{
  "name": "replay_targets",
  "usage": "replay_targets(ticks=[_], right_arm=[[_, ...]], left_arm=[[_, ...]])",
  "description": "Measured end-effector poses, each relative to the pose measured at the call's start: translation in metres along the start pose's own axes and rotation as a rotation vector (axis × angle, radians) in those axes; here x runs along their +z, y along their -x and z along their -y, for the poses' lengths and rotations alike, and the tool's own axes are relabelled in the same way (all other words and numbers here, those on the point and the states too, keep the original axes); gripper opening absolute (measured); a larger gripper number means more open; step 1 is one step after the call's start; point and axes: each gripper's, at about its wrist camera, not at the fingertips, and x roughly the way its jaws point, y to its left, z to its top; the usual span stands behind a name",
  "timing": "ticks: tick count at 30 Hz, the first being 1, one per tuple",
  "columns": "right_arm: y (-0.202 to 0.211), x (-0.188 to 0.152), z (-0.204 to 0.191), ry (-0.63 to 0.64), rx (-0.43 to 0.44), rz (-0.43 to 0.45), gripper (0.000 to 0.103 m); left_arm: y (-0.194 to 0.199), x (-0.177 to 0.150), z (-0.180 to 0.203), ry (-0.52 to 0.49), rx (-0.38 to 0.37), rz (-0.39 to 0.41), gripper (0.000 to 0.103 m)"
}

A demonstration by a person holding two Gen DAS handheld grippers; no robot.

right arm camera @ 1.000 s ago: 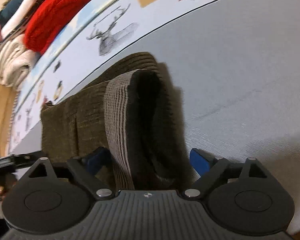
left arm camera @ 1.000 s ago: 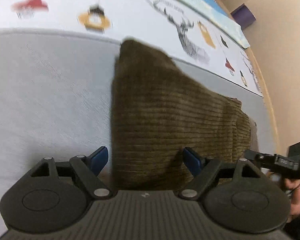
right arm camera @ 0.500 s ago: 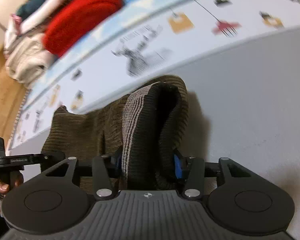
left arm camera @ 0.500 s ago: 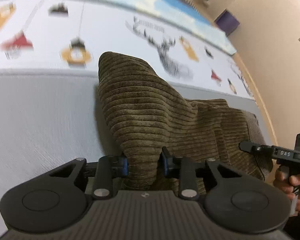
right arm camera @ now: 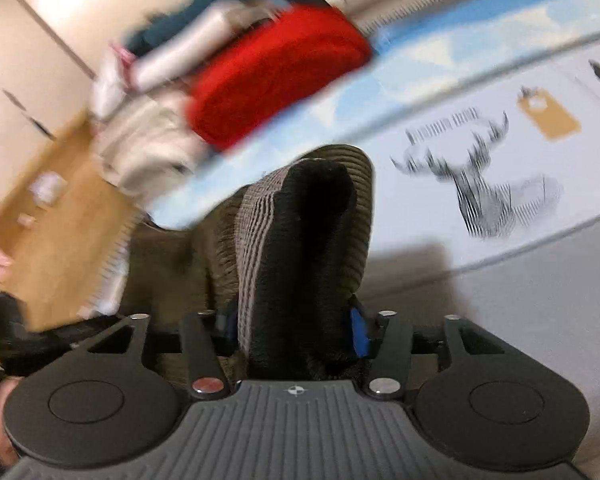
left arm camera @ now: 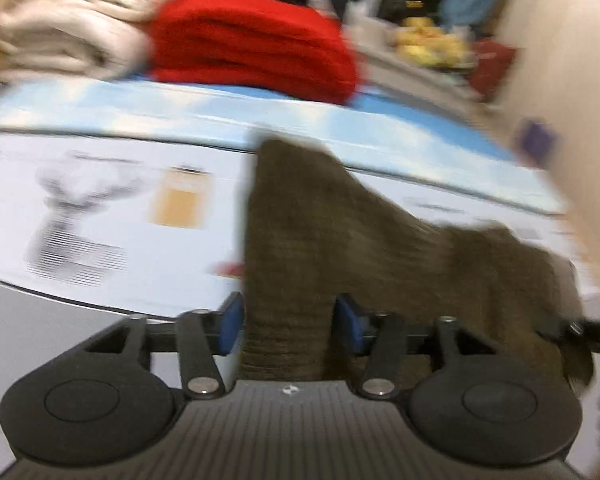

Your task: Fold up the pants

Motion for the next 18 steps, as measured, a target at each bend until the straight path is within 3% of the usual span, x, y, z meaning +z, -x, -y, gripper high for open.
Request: replay_targets(ticks=[2,3,4,7,9,11,12,13,14,16,18], right_arm=[[-0.025,-0.003,-0.006,0.053,-0.180,-0.041,0.058],[-0.030,-0.005,-0.009,0.091,-0.307,-0.019,0.058],[-0.028,-0.007,-0.010,0.110,-0.370,0.007,0.059],[-0.013,0.000,-0.015,0.107,-0.312,0.073,0.059],[-0.010,-0.005,-0.022,0.160,-0.232,0.053,0.059],[-0.023,-0.017,-0.022,0.211,-0.195,-0.085,0.059],[-0.037,-0.024,-0.020,0.230,-0.237,-0.177,0.059],[-0.044,-0.031,-0.015,0.235,-0.277,-0.223,0.068],[-0.045,-0.033,-0.008,0.194,-0.294,-0.229,0.074],[-0.036,-0.027,0.008,0.040,-0.244,-0.202,0.075],[-0.036,-0.027,0.019,-0.063,-0.205,-0.194,0.075]], left_arm=[[-0.004,0.001,-0.012,0.023,0.062,-0.024,0.060],[-0.003,0.000,-0.017,0.053,0.050,-0.036,0.060],[-0.002,-0.002,-0.021,0.075,0.010,-0.053,0.059],[-0.002,-0.009,-0.015,0.016,-0.079,-0.094,0.058],[-0.017,-0.023,-0.006,-0.082,-0.064,-0.189,0.058],[-0.042,-0.051,-0.005,-0.158,-0.019,-0.358,0.059],[-0.045,-0.058,-0.004,-0.180,-0.015,-0.367,0.062],[-0.042,-0.055,-0.004,-0.178,-0.015,-0.343,0.065],[-0.039,-0.051,-0.010,-0.141,-0.020,-0.323,0.066],[-0.035,-0.042,-0.030,0.006,-0.028,-0.283,0.085],[-0.038,-0.043,-0.050,0.128,-0.031,-0.295,0.086]])
